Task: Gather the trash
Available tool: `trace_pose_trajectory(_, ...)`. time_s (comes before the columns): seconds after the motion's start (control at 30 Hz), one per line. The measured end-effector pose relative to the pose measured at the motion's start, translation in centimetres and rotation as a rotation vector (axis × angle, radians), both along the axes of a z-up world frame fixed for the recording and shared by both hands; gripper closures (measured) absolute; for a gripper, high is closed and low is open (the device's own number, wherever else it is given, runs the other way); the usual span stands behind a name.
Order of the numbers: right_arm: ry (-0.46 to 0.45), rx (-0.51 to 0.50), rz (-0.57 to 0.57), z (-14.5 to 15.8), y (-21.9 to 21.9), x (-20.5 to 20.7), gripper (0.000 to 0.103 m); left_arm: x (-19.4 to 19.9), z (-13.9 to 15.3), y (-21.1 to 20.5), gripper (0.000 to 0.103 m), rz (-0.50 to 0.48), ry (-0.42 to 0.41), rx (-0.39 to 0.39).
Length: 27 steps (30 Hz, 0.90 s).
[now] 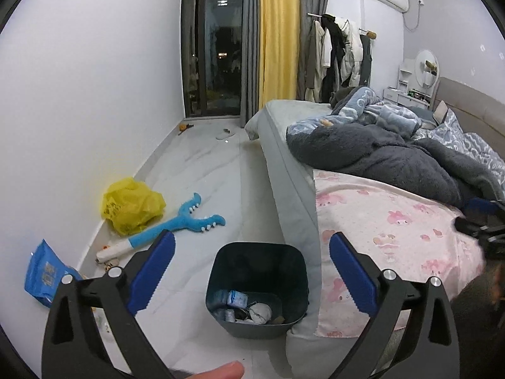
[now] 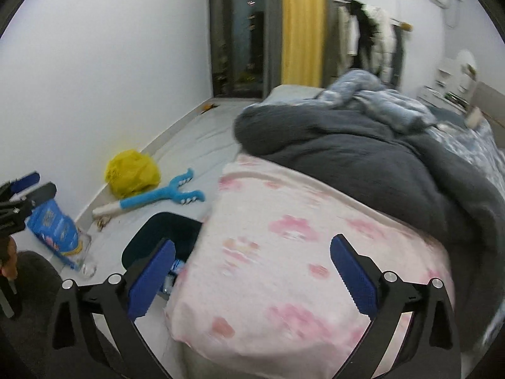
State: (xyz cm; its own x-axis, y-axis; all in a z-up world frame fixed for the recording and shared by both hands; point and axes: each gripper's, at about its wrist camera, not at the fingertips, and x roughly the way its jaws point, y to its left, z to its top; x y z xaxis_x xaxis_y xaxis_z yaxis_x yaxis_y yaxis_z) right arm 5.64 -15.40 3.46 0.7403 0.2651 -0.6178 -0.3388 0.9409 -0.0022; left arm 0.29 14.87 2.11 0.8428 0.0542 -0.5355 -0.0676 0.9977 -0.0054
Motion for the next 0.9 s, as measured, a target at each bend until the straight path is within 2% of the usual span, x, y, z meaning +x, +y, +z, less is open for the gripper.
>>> trace_pose_trajectory(0.23,-0.057,0.017,-0.030,1.4,-5.1,-4.0,0.003,-1.3,-0.1,-1.8,0.003,-0.037,-0.021,0.010)
trace_pose_trajectory(0.47,-0.062,0.048,-0.048,1.1,-7.8,-5.4,0.003,-2.0,-0.7,-3.3,0.003,-0.025,-0.009,0.025)
trace_pose_trajectory(0.67,-0.056,0.095,-0.008,1.1,-8.8,-6.3,0.003,-2.1,-0.9,-3.9,0.003,-0.025,-0.012,0.036)
trace_pose_trajectory(0.9,-0.079,0.078,0.013,1.3,-8.5,-7.1,0.003,-2.1,-1.2,-4.1,0.003,-0.029,0.000,0.061)
